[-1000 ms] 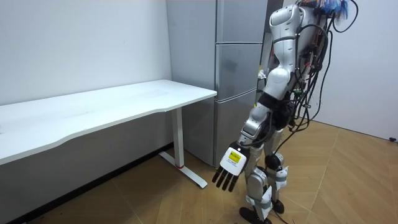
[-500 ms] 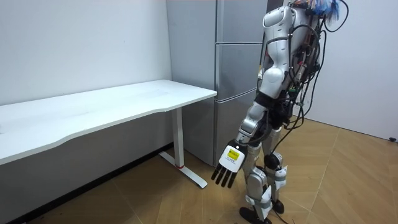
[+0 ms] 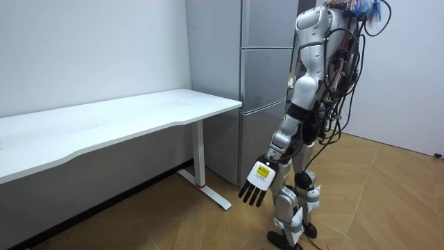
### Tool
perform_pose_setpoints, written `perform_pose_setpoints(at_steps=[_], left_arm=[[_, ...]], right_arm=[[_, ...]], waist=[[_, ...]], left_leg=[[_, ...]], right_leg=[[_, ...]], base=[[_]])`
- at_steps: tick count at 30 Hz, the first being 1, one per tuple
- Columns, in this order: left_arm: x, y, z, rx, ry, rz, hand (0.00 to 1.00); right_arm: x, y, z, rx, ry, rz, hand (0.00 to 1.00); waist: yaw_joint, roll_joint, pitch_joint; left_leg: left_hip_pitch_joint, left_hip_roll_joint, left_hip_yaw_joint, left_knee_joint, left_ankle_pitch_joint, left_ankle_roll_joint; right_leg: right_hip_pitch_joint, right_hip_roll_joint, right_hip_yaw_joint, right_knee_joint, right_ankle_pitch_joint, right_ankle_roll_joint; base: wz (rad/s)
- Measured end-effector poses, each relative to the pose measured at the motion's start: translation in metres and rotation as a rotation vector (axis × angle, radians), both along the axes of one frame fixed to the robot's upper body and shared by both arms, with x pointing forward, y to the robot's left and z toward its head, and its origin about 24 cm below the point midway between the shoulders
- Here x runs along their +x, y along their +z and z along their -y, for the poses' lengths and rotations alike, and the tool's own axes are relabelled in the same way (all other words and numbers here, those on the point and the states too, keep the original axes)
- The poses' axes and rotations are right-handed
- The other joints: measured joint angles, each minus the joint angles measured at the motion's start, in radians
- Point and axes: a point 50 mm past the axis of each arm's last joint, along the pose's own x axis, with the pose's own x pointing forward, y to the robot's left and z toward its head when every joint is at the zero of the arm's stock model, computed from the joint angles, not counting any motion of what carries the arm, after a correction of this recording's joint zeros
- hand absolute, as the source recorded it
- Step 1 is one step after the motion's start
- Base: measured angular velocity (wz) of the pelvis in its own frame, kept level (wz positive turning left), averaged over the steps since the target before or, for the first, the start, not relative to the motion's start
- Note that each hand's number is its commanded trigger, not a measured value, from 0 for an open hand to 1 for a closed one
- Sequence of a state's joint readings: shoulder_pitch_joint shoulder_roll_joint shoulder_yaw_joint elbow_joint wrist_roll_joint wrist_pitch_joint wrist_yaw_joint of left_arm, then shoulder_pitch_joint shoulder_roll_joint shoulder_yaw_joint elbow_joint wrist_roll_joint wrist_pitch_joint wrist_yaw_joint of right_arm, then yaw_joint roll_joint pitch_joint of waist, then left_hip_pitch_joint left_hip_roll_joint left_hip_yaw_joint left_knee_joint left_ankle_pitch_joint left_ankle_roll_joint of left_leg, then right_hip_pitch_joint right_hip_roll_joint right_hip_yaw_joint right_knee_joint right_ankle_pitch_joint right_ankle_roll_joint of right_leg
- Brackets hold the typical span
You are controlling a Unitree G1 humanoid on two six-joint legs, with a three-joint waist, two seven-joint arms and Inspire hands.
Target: Put the bottle in the upper fridge
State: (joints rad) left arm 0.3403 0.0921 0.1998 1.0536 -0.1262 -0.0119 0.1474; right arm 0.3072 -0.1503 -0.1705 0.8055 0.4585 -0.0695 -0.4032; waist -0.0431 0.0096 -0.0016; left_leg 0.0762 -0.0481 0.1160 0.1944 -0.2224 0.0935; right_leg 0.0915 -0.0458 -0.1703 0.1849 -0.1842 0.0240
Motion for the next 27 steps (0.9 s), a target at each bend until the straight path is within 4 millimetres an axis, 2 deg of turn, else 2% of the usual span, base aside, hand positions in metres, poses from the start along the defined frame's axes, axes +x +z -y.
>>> perform_pose_setpoints(at_steps=[5,11,17,21,27], left_arm=[[0.001,-0.001,0.003,-0.007,-0.039,-0.006,0.0],[0.014,-0.002,0.007,-0.012,-0.105,0.024,0.0],[0.032,-0.001,0.008,-0.007,-0.145,0.07,0.0],[0.034,-0.002,0.009,-0.002,-0.183,0.066,0.0],[0.032,-0.002,0.009,0.01,-0.175,0.053,0.0]], right_arm=[[-0.002,-0.008,-0.012,0.058,0.185,-0.049,0.0],[-0.002,-0.014,-0.022,0.118,0.297,-0.066,0.0],[-0.002,-0.022,-0.036,0.236,0.406,-0.084,0.0],[-0.004,-0.027,-0.046,0.323,0.478,-0.095,0.0],[-0.006,-0.033,-0.049,0.401,0.473,-0.137,0.0]], waist=[[-0.002,0.007,-0.0002],[0.002,0.009,0.0],[0.023,0.008,0.0003],[0.023,0.001,0.0006],[0.023,-0.015,0.0041]], left_leg=[[-0.003,0.0,0.0,0.004,0.0,0.0],[-0.003,0.001,0.002,0.003,0.0,0.0],[-0.008,0.001,0.0,0.002,0.0,0.0],[-0.013,0.0,-0.01,0.001,0.0,0.0],[-0.008,-0.002,-0.023,-0.001,-0.001,-0.001]], right_leg=[[-0.002,-0.001,0.001,0.001,-0.003,-0.001],[-0.002,0.001,0.002,0.0,-0.003,-0.001],[-0.002,-0.001,-0.009,-0.005,-0.003,0.0],[0.003,-0.003,-0.025,-0.015,-0.002,0.0],[0.024,-0.003,-0.044,-0.018,-0.002,0.0]], base=[[0.0],[0.0],[0.02],[0.09],[0.09]])
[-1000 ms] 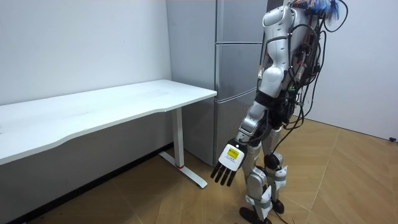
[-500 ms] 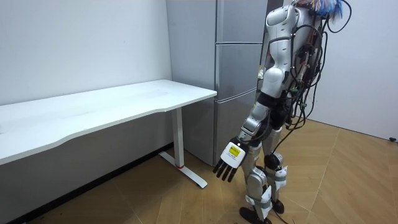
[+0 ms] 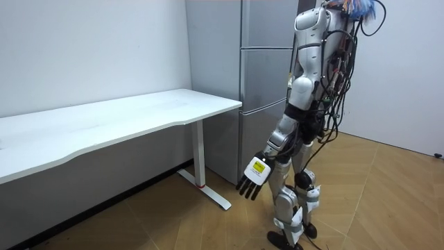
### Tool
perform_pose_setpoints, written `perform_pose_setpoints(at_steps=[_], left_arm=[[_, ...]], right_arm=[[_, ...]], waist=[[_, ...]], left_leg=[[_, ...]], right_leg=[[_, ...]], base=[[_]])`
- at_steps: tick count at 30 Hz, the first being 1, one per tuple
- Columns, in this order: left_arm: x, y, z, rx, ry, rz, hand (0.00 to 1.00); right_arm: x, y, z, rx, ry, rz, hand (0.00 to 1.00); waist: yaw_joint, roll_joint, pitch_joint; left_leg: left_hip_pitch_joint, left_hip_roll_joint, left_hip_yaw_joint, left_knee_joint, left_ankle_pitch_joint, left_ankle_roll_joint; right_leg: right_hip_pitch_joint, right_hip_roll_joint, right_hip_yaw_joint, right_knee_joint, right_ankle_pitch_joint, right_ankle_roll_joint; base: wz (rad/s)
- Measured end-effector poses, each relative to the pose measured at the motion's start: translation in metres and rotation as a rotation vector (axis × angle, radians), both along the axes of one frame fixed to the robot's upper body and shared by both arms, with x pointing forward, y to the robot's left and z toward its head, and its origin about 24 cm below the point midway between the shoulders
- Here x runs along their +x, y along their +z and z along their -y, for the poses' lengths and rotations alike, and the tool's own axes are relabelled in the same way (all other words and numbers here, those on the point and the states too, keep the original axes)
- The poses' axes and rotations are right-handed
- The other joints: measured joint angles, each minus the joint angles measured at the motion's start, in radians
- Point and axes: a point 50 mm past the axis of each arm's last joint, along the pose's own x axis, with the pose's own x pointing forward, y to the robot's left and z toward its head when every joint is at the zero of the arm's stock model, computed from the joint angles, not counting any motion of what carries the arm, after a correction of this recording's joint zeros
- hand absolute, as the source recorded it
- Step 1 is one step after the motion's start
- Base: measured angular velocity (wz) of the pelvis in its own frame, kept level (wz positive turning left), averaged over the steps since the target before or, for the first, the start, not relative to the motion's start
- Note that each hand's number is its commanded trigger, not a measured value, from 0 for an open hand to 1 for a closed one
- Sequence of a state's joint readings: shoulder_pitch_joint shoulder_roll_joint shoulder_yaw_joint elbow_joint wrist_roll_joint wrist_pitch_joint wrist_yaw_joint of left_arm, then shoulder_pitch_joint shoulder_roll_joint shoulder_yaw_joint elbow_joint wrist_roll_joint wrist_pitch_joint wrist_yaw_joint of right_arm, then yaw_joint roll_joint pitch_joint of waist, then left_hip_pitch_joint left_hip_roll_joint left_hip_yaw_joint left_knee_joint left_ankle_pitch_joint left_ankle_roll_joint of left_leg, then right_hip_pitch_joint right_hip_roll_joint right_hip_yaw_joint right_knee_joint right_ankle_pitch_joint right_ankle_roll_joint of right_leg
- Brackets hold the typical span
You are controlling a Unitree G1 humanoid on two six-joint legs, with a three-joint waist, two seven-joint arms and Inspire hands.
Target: Put the bottle in the upper fridge
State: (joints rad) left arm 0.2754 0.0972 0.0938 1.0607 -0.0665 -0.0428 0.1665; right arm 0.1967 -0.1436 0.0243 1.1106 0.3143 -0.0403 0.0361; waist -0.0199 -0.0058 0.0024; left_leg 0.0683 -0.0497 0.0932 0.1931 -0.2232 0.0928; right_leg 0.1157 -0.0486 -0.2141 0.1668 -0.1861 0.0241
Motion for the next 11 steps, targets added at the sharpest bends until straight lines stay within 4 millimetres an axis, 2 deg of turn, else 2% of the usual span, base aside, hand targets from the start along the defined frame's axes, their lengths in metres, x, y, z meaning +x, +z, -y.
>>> perform_pose_setpoints(at_steps=[11], left_arm=[[-0.0063,-0.0027,0.0012,-0.01,0.007,-0.049,0.0]], right_arm=[[-0.0034,-0.0024,-0.0011,0.042,-0.028,-0.03,0.0]], waist=[[0.0,-0.004,-0.0001]], left_leg=[[0.006,-0.002,-0.014,-0.001,-0.001,-0.001]], right_leg=[[0.016,0.0,-0.016,-0.015,0.0,0.0]], base=[[0.04]])
